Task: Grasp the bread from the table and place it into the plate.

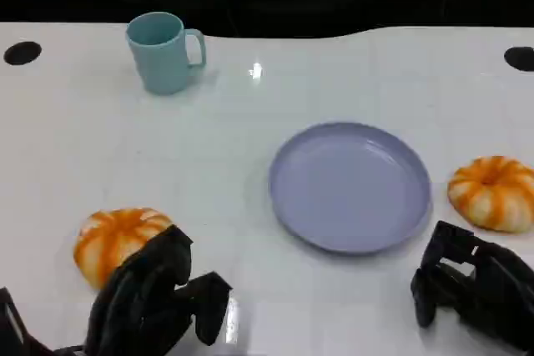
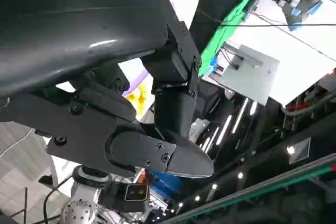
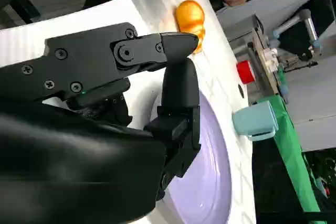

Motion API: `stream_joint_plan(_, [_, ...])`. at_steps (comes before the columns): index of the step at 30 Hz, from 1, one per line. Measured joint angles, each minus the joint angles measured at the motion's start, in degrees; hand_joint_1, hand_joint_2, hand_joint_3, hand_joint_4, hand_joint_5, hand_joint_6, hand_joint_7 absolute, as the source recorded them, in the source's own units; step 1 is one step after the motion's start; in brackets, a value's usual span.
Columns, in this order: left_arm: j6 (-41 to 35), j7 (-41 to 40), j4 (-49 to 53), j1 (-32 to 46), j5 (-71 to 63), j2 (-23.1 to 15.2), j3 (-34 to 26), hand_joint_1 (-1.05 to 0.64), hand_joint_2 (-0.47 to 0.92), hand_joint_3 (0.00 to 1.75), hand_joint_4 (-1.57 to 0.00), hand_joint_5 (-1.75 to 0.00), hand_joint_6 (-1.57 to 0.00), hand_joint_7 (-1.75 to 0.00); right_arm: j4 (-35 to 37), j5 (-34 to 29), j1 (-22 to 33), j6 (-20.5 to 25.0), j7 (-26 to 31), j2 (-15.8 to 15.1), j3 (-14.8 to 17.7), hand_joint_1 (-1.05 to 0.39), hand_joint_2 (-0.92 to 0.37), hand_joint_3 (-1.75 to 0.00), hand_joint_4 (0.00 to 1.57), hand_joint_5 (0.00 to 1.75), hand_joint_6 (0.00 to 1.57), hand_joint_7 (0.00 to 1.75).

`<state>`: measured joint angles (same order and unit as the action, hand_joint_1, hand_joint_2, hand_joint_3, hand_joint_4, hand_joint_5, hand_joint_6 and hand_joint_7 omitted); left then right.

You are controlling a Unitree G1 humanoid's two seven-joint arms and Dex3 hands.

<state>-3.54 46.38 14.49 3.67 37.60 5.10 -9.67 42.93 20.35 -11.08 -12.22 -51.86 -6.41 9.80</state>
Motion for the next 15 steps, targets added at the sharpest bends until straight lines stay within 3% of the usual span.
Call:
stream_joint_plan(4, [-0.7,-0.1,-0.2,0.0,0.0,0.0,0.0,-0.78,0.92,0.12,-1.09,-1.75,-0.9,-1.57,1.5,0.4,-0.5,-0.8,-1.9,0.0,0.4,-0.58,-0.92,-0.2,0.75,1.75,0.64,1.62])
stream_joint_plan(8, [-0.7,0.0,-0.2,0.1,-0.1,0.0,-0.1,-0.79,0.92,0.15,-1.08,-1.75,-0.89,-1.58,4.0,0.1,-0.9,-4.8,-3.1,0.1,0.5,-0.59,-0.92,-0.2,0.74,1.75,0.62,1.67])
stream_joint_plan(11, [-0.2,0.0,-0.3,0.2,-0.2,0.0,-0.1,-0.79,0.92,0.15,-1.08,-1.75,-0.89,-1.58,5.4,-0.2,-1.0,-8.0,-3.3,0.4,0.5,-0.6,-0.92,-0.19,0.74,1.75,0.62,1.67])
stream_joint_plan(15, [-0.2,0.0,-0.4,0.2,-0.2,0.0,-0.1,-0.77,0.92,0.15,-1.08,-1.75,-0.88,-1.57,6.1,-0.2,-1.4,-8.8,-3.5,0.4,0.5,-0.6,-0.92,-0.19,0.74,1.75,0.62,1.65])
